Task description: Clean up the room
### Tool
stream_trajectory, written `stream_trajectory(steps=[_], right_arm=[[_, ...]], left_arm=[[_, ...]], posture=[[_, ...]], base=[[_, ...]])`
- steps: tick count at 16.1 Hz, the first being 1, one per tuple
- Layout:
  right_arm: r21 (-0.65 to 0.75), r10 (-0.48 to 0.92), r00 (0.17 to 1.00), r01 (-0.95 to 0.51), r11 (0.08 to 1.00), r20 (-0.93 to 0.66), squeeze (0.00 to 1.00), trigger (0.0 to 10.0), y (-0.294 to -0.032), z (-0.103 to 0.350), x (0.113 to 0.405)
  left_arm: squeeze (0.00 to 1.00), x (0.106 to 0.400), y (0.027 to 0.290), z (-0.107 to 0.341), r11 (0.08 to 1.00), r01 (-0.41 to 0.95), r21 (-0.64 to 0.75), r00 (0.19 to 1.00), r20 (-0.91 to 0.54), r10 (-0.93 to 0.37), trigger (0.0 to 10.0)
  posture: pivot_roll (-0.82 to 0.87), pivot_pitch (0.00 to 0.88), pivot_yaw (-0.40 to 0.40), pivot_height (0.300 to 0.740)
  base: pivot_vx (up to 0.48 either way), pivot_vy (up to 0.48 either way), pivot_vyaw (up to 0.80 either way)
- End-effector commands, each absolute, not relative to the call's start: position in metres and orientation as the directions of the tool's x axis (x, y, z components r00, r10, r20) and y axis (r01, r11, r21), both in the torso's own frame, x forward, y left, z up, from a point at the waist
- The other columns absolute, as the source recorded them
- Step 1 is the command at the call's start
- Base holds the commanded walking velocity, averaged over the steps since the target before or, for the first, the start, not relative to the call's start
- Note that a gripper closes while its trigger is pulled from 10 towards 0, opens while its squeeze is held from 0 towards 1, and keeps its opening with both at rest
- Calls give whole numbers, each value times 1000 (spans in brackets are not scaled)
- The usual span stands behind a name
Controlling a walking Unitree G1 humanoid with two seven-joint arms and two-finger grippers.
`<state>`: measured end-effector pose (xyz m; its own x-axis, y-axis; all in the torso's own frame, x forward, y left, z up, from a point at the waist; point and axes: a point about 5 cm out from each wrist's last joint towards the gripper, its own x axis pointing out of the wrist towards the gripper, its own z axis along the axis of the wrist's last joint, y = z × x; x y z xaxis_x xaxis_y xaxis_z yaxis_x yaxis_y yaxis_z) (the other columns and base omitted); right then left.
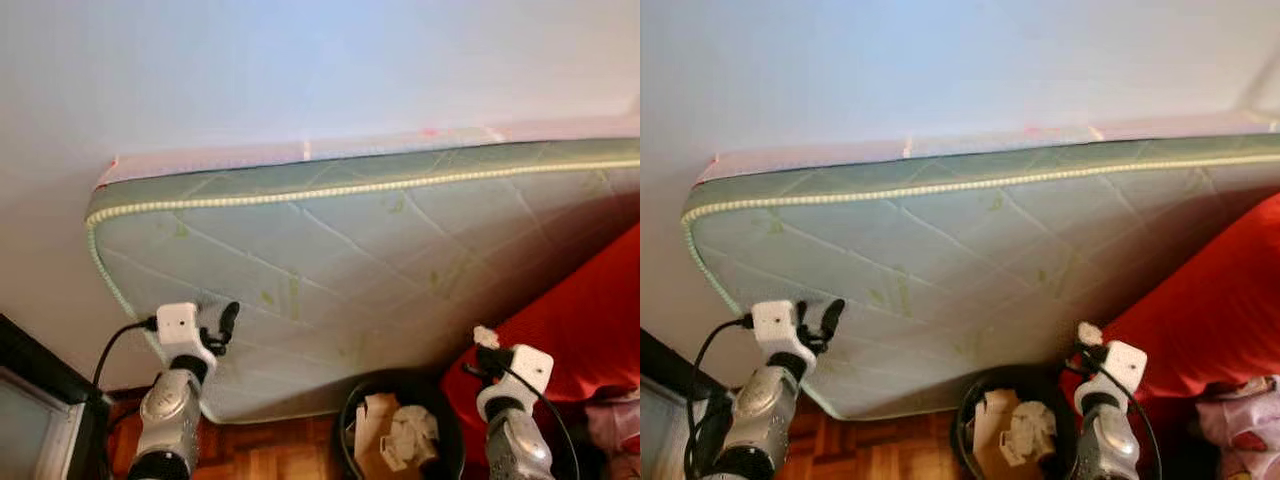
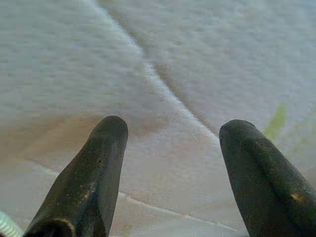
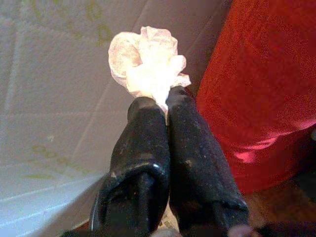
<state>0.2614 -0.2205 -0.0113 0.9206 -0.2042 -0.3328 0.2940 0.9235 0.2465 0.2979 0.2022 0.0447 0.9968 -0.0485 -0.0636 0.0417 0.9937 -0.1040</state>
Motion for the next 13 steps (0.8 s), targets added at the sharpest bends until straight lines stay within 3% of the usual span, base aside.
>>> stream_trajectory(steps=[1,4,12,13], right_arm=[[220,-184,932,259,940,-312,0,10000,-222,-9,261],[173,-81,948,139,975,-308,0,10000,-214,-10,261],[147,-21,958,66,987,-286,0,10000,-195,4,284],[150,-19,962,62,987,-273,0,10000,-193,6,285]], left_arm=[[0,294,194,41,991,116,-60,989,-83,-121,10000],[0,290,190,40,989,144,-29,986,-84,-146,10000],[0,286,195,45,995,98,-29,995,-34,-99,10000],[0,280,194,43,994,110,-30,993,-40,-111,10000]], posture=[[38,163,-15,740],[25,186,-10,740],[95,176,-75,740],[89,204,-63,720]], base=[[0,0,0],[0,0,0],[0,0,0],[0,0,0]])
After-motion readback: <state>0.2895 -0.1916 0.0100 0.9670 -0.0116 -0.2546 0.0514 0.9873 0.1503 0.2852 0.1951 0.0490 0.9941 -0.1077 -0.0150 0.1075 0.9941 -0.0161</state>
